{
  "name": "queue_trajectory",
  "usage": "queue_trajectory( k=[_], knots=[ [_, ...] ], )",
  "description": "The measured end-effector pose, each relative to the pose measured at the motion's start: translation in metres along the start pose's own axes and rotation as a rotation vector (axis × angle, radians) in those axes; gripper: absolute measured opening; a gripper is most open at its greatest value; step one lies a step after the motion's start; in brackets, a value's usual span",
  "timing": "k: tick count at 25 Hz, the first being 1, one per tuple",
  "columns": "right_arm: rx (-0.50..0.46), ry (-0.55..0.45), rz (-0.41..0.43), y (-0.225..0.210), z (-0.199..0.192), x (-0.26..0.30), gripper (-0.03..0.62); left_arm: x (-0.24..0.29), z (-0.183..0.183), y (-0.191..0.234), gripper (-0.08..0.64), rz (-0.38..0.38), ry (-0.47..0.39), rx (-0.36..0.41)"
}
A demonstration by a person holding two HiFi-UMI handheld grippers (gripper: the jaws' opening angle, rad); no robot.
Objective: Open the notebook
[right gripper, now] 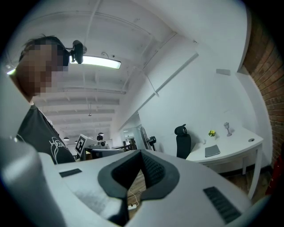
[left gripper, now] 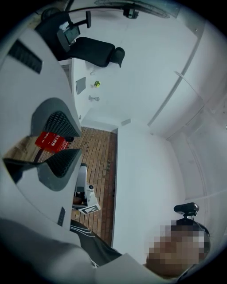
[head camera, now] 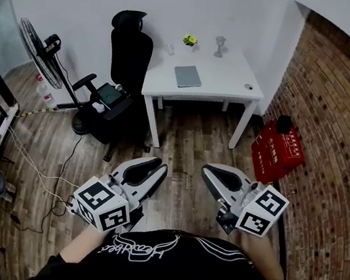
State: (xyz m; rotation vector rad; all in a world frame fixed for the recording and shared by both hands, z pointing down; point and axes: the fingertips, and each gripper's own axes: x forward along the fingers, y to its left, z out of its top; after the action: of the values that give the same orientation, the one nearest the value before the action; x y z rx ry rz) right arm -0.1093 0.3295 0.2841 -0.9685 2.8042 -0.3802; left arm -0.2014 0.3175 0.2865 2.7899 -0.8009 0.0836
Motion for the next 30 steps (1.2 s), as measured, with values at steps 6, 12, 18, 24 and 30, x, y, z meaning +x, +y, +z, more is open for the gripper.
queue_trajectory(
  k=[6,12,18,24,30],
  knots=[
    [0.007,-0.013,-0.009,-0.025,0.002,-0.030,0.000,0.032,-0.012,-0.009,0.208,0.019,0.017,0.011],
    [0.032,-0.001,-0.026,-0.047,-0.003,-0.047,0.000,0.054,-0.018,-0.006,0.268,0.053,0.021,0.013],
    [0.057,-0.004,-0.040,-0.068,-0.007,-0.051,0.000,0.072,-0.023,0.007,0.276,0.070,0.042,0.001],
    [0.081,0.009,-0.070,-0.107,-0.014,-0.037,0.000,0.104,-0.026,0.037,0.275,0.054,0.054,0.001],
    [0.090,0.021,-0.097,-0.166,-0.006,-0.004,0.000,0.152,-0.027,0.091,0.275,0.037,0.084,-0.001]
  ],
)
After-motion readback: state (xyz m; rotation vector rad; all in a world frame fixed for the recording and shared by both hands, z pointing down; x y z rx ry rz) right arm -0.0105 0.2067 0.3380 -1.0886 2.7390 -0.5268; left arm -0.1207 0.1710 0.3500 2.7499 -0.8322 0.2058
